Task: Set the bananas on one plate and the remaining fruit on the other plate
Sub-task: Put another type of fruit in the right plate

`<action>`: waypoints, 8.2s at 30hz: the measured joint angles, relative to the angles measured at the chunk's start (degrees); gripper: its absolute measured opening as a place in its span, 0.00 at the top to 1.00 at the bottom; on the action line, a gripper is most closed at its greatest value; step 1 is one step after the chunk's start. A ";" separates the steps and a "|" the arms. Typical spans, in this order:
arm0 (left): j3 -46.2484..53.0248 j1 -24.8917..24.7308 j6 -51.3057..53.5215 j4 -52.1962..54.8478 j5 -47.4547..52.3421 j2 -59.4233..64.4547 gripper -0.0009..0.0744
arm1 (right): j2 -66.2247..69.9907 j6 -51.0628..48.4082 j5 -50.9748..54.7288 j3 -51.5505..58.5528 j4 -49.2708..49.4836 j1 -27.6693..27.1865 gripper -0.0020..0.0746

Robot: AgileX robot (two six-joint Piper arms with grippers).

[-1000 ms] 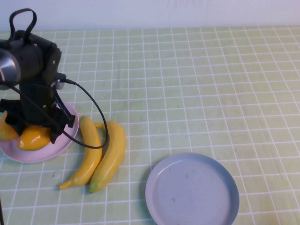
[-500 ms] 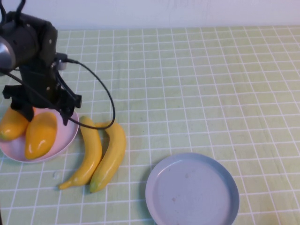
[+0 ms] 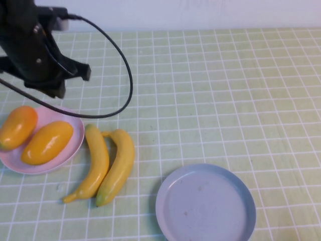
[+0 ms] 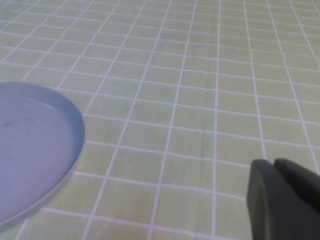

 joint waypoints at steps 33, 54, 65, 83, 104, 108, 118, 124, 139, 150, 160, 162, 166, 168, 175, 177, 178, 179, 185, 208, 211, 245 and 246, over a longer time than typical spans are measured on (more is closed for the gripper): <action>70.40 -0.35 -2.21 4.86 -33.47 -96.04 0.98 | -0.09 0.00 0.06 0.08 0.15 0.00 1.00; 89.90 15.75 8.94 -1.40 -64.55 -95.77 0.98 | -0.09 0.00 0.06 0.08 0.24 0.00 1.00; 94.82 16.02 8.94 -2.85 -57.93 -98.23 0.98 | -0.09 0.00 0.06 0.08 0.24 0.00 1.00; 94.95 16.02 7.80 -2.88 -48.72 -98.23 0.98 | -0.09 0.00 0.06 0.08 0.24 0.00 1.00; 94.95 16.02 7.66 -2.88 -48.72 -98.37 0.99 | -0.09 -0.11 -4.07 0.08 9.89 0.00 1.00; 94.95 16.02 7.66 -2.88 -48.72 -98.37 0.99 | -0.09 -0.12 -11.24 0.08 21.34 0.00 1.00; 94.95 16.02 7.66 -2.88 -48.72 -98.37 0.99 | 0.28 -0.12 -17.40 -0.94 44.73 0.00 1.00; 94.95 16.02 7.66 -2.88 -48.72 -98.37 0.99 | 14.47 -0.12 -1.76 -11.06 46.03 0.00 1.00; 94.95 16.02 7.66 -2.88 -48.72 -98.37 0.99 | 69.13 8.25 18.98 -43.36 18.40 10.95 1.00; 94.95 16.02 7.66 -2.88 -48.72 -98.37 0.99 | 104.12 17.91 29.55 -81.65 8.12 29.98 0.70; 94.95 16.02 7.66 -2.88 -48.72 -98.37 0.99 | 127.66 26.30 39.12 -112.37 2.97 34.66 0.43; 94.95 16.02 7.66 -2.88 -48.72 -98.37 0.99 | 129.55 26.69 38.87 -115.53 2.73 35.20 0.43; 94.95 16.02 7.66 -2.88 -48.72 -98.37 0.99 | 131.57 27.35 35.72 -118.58 1.61 36.13 0.43; 94.95 16.02 7.66 -2.88 -48.72 -98.37 0.99 | 131.86 28.44 34.10 -118.85 0.36 36.12 0.43; 94.95 16.02 7.57 -2.88 -48.72 -98.37 0.99 | 133.31 29.76 31.53 -119.31 -1.88 36.12 0.42; 94.95 16.02 7.57 -2.88 -48.72 -98.37 0.99 | 134.00 29.90 31.29 -119.34 -2.01 36.12 0.42; 94.95 16.02 7.57 -2.88 -48.72 -98.37 0.99 | 134.32 29.90 31.29 -119.34 -2.01 36.22 0.42; 94.95 16.02 7.57 -2.88 -48.72 -98.37 0.99 | 134.60 29.90 31.16 -119.34 -2.16 36.25 0.42; 94.95 16.02 7.57 -2.88 -48.72 -98.37 0.99 | 135.54 29.90 30.85 -119.43 -3.07 37.09 0.53; 94.95 16.02 7.57 -2.88 -48.72 -98.37 0.99 | 99.44 27.81 26.39 -79.90 -10.17 30.92 0.55; 94.95 16.02 7.57 -2.88 -48.72 -98.37 0.99 | 94.25 28.20 22.65 -69.59 -9.68 29.31 0.55; 94.95 16.02 7.57 -2.88 -48.72 -98.37 0.99 | 100.02 32.57 21.00 -79.97 -5.47 35.61 0.34; 94.95 16.02 7.57 -2.88 -48.72 -98.37 0.99 | 101.76 32.57 20.28 -82.15 -4.55 36.81 0.34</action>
